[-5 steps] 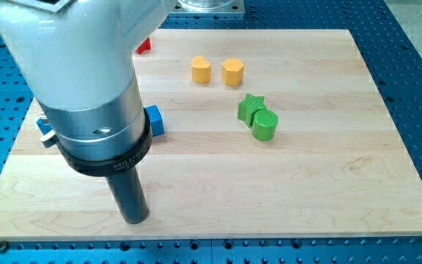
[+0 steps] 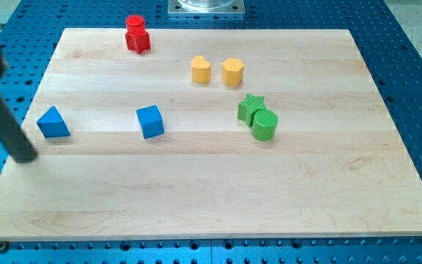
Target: Move the triangle into the cube
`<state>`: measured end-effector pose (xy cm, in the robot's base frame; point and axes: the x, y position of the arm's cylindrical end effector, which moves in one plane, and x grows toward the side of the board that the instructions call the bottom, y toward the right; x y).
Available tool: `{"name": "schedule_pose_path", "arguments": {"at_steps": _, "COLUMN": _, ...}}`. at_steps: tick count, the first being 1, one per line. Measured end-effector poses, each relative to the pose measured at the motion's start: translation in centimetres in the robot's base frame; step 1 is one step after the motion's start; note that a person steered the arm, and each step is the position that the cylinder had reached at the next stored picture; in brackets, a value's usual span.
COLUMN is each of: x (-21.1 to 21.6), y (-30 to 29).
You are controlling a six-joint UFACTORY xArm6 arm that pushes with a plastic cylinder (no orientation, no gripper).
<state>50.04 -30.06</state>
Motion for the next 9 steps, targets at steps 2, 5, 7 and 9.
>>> {"name": "schedule_pose_path", "arguments": {"at_steps": 2, "x": -3.4, "y": 7.9}}
{"name": "schedule_pose_path", "arguments": {"at_steps": 5, "x": -5.5, "y": 0.3}}
{"name": "schedule_pose_path", "arguments": {"at_steps": 7, "x": -6.3, "y": 16.9}}
{"name": "schedule_pose_path", "arguments": {"at_steps": 9, "x": -12.1, "y": 13.1}}
